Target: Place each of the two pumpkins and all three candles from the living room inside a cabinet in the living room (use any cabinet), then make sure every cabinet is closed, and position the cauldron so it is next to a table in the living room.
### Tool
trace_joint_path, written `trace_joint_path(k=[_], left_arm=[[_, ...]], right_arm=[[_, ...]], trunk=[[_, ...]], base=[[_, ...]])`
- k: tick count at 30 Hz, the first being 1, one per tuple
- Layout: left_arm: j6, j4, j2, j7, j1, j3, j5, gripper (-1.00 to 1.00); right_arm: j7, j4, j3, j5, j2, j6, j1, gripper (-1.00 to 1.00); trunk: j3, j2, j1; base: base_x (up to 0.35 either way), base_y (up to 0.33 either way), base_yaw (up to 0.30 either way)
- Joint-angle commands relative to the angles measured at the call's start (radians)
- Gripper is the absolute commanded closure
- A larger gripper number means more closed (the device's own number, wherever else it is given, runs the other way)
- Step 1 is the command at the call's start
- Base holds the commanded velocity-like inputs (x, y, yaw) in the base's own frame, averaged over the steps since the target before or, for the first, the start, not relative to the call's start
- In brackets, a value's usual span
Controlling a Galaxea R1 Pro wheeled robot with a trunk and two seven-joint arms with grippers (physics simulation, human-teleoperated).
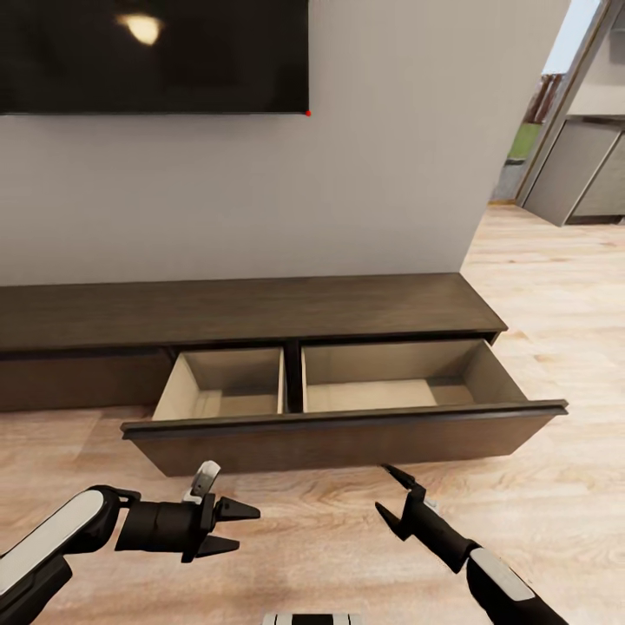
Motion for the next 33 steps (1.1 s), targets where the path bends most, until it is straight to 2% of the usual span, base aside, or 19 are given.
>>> trace_joint_path(k=[1,3,6,15,22,33], left_arm=[[0.0,-0.001,0.001,0.01,-0.001,-0.002,0.009,-1.0],[-0.001,-0.001,0.001,0.012,-0.001,-0.002,0.006,-1.0],[-0.001,0.0,0.001,0.013,-0.001,-0.002,0.004,-1.0],[-0.002,0.0,0.001,0.015,-0.002,-0.002,0.002,-1.0],[-0.002,0.0,0.001,0.015,-0.002,-0.002,0.002,-1.0],[-0.002,0.0,0.002,0.015,-0.002,-0.002,0.002,-1.0]], right_arm=[[0.012,0.003,0.007,-0.003,-0.022,0.007,0.0,-1.0],[0.029,0.005,0.008,-0.002,-0.053,0.016,0.003,-1.0],[0.047,0.017,0.008,-0.002,-0.071,0.023,0.007,-1.0],[0.054,0.074,0.009,0.0,-0.076,0.02,0.008,-1.0],[0.056,0.209,0.009,0.013,-0.074,0.021,0.011,-1.0],[0.061,0.286,0.002,0.003,-0.074,0.022,0.011,-1.0]], trunk=[[0.002,0.007,-0.004],[0.009,0.021,-0.012],[0.018,0.042,-0.023],[0.046,0.105,-0.058],[0.068,0.154,-0.085],[0.103,0.231,-0.127]], base=[[0.0,0.0,0.0],[0.0,0.0,0.0],[0.0,0.0,0.0],[0.0,0.0,0.0],[0.0,0.0,0.0],[0.0,0.0,0.0]])
